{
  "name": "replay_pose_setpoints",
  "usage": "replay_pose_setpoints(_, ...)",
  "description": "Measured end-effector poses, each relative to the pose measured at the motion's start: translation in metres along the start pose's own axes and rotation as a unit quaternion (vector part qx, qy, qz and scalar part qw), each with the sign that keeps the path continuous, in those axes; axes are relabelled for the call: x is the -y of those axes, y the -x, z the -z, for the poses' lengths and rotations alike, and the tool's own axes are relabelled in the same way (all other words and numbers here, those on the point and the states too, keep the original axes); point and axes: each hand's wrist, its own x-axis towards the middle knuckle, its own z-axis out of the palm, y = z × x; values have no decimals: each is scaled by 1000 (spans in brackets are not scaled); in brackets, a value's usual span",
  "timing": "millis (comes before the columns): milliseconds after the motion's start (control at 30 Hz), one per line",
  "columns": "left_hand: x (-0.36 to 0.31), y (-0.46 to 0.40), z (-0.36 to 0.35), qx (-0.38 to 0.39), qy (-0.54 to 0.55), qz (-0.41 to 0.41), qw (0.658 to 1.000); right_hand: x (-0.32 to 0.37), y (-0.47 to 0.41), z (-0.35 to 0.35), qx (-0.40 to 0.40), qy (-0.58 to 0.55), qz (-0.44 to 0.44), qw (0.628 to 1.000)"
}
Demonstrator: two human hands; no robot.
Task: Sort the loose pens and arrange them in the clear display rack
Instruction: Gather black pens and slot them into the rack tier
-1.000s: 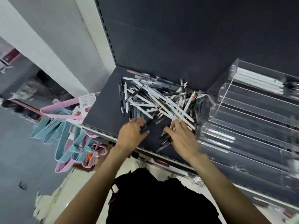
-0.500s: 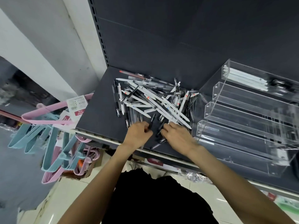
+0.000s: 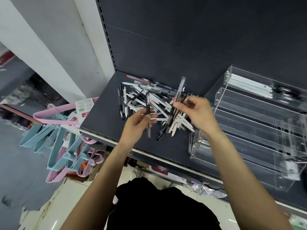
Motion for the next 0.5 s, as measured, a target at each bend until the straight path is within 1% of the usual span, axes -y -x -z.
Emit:
replay_pose_setpoints(67, -10, 3, -11, 21, 3, -5, 1000, 15, 3, 7, 44, -119, -52, 991)
replay_pose_setpoints(100, -15, 4, -16, 28, 4, -5, 1000, 19, 4, 8, 58, -148, -66, 985)
replay_pose_setpoints(133, -18, 6, -20, 33, 7, -4, 999, 22, 5, 9, 66, -154, -70, 983)
replay_pose_setpoints(367, -32, 18, -32, 52, 24, 4, 998, 23, 8, 10, 97, -139, -61, 984)
replay_pose_setpoints(500, -31, 21, -33, 77, -6, 4, 997, 18, 5, 5, 91, -72, -58, 992)
